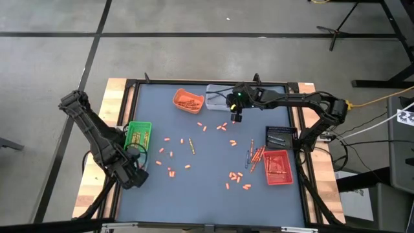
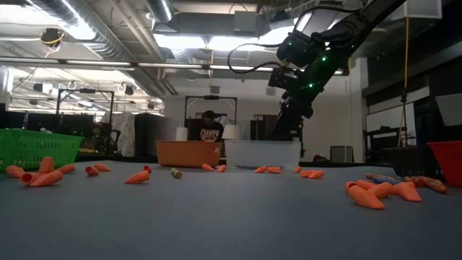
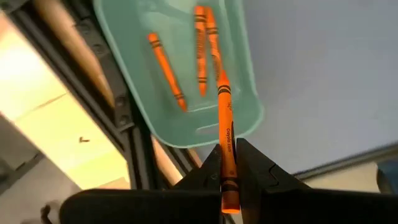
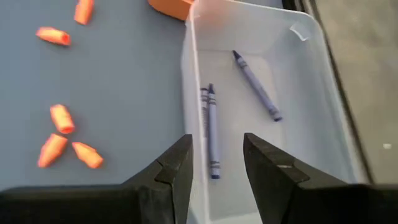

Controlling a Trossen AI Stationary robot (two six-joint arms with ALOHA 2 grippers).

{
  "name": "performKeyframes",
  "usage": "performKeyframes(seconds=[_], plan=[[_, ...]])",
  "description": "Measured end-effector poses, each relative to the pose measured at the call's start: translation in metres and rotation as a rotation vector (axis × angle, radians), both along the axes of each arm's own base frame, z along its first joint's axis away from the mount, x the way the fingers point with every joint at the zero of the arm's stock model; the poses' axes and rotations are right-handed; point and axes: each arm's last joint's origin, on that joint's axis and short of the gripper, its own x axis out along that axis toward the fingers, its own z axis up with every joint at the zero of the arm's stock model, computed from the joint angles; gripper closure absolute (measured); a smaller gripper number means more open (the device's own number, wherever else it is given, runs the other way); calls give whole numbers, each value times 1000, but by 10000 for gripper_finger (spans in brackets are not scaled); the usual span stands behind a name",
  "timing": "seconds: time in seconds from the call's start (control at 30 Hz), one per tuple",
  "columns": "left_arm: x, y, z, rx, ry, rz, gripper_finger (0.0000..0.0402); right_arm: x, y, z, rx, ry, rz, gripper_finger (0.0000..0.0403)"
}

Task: Sort crayons
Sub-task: Put the orange crayon into the blue bin, then put the yellow crayon into the green bin

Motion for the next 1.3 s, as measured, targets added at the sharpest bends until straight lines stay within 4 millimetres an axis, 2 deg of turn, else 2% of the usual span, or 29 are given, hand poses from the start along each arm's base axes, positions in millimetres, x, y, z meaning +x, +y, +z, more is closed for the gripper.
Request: performKeyframes(seconds=[0.23,0.57,0.73,1.0,1.13,1.3], plan=[[-6,4,0,59,60,99,390,2,5,0,158,-71,85,262],[-5,3,0,55,54,95,388,8,17,2,338,-137,100,262],[-5,4,0,63,45,96,388,24,46,5,374,-193,151,262],[-5,4,0,63,45,92,385,45,108,14,327,-294,209,262],[-5,4,0,64,46,92,359,50,136,19,290,-349,220,262],[-5,4,0,65,47,93,321,54,160,28,283,-469,99,262]])
